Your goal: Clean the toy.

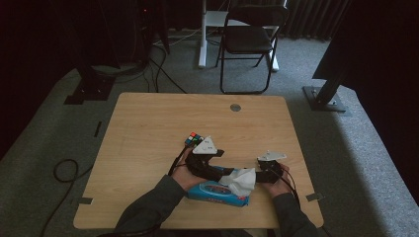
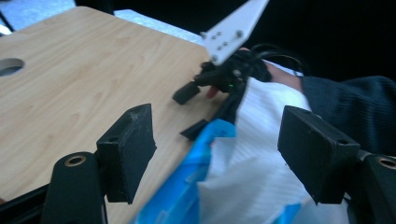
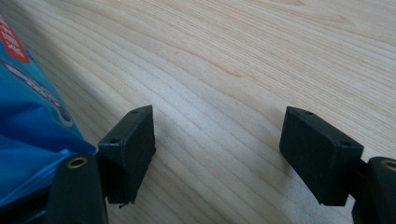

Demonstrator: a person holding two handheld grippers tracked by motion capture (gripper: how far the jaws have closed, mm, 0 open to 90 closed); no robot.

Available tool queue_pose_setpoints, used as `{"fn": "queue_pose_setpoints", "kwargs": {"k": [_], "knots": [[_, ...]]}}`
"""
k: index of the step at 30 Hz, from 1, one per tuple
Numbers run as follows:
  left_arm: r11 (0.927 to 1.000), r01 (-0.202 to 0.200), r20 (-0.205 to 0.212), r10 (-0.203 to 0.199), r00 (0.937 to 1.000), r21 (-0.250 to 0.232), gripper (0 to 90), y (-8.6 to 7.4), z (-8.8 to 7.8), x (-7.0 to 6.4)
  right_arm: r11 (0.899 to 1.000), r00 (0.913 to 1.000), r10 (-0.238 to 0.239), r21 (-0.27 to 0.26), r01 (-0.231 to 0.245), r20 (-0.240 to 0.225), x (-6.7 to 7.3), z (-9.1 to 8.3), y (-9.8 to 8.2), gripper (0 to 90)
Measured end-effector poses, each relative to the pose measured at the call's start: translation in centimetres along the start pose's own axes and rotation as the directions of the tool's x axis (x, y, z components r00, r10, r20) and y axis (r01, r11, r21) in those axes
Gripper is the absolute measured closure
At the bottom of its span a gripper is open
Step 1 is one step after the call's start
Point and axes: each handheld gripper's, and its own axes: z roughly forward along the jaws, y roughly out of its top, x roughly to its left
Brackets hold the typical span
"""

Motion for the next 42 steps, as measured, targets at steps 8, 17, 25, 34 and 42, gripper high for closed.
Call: {"fn": "queue_pose_setpoints", "kwargs": {"k": [8, 17, 25, 34, 42], "knots": [[0.9981, -0.04, 0.053, 0.037, 0.9979, 0.046, 24.0, -0.8, 1.1, -1.3, 1.0, 1.0, -0.001, -0.002, 0.001, -0.001, 0.0, 0.0, 0.0, 25.8], [0.9928, -0.085, 0.096, 0.077, 0.9924, 0.084, 49.5, -1.1, 1.7, -1.7, 1.0, 1.0, 0.0, -0.004, 0.0, -0.002, 0.0, 0.0, 0.0, 25.7], [0.9925, -0.082, 0.103, 0.073, 0.992, 0.09, 81.4, -1.0, 1.4, -1.3, 1.0, 1.0, 0.0, -0.005, 0.0, 0.0, 0.0, 0.0, 0.0, 25.5], [0.9981, -0.057, 0.058, 0.056, 0.9967, 0.02, 87.7, -0.7, -0.4, -0.5, 1.0, 1.0, 0.001, -0.005, -0.001, -0.001, 0.0, 0.0, 0.0, 25.5], [0.9991, -0.032, 0.028, 0.032, 0.9991, -0.028, 88.3, -0.8, -1.7, 0.3, 1.0, 1.0, 0.002, -0.005, -0.002, -0.002, 0.0, 0.0, 0.0, 25.5]]}}
